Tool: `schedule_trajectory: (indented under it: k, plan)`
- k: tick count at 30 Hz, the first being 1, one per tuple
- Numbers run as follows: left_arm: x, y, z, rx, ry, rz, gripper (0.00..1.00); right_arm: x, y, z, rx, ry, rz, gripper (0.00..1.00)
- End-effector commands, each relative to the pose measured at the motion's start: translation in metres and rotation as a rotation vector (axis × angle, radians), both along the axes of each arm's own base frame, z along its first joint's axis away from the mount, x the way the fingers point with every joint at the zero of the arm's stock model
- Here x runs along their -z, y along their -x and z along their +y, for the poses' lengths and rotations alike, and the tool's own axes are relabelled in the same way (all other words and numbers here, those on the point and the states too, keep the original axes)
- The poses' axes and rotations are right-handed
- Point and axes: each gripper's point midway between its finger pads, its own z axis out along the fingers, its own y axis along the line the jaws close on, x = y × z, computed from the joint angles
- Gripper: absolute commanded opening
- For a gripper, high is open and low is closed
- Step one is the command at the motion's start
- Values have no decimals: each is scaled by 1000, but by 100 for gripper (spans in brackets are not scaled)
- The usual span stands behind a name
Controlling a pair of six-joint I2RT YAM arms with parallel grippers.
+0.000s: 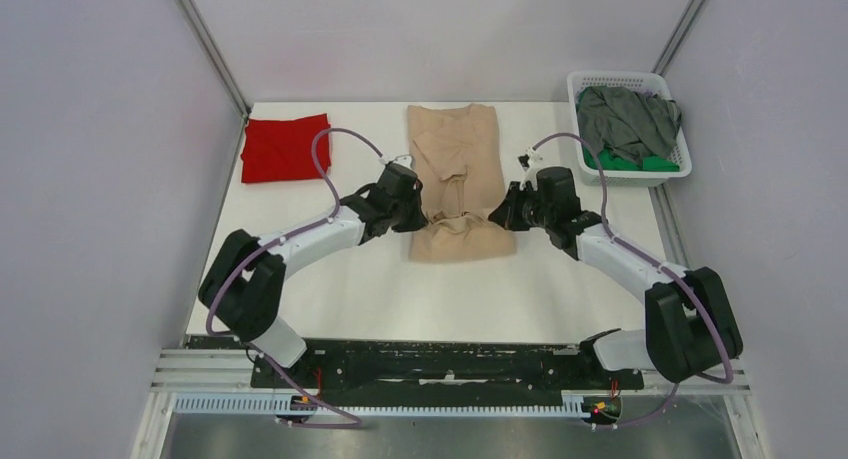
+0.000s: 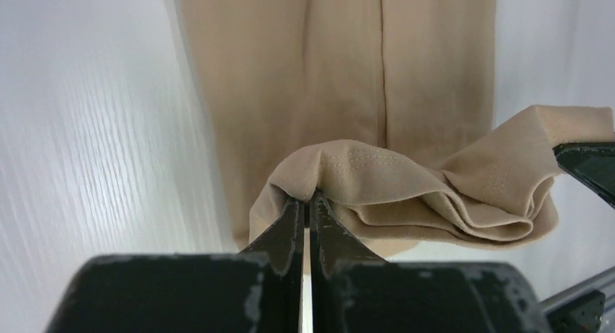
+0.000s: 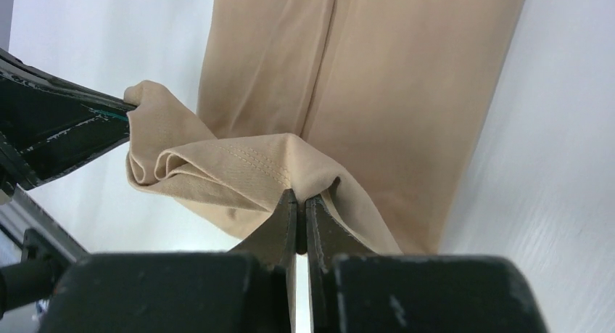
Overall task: Fold and stack the t-shirts
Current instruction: Fold the folded rectangular tshirt in 1/3 of the way
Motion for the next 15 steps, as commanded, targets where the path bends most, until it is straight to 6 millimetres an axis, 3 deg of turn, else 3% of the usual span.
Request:
schedule_trajectory:
  k: [1,5,15]
  plan:
    - [-24,-48,-13,43,20,-107,2,-27,-49,0,53,5,-115,0]
    - [-24,-76,-5,7,-5,-119,2,-22,-71,2,46,19,-104,0]
    - [-8,-122,8,-63,-75,-114,3,-7,-116,0,82,53,-88,0]
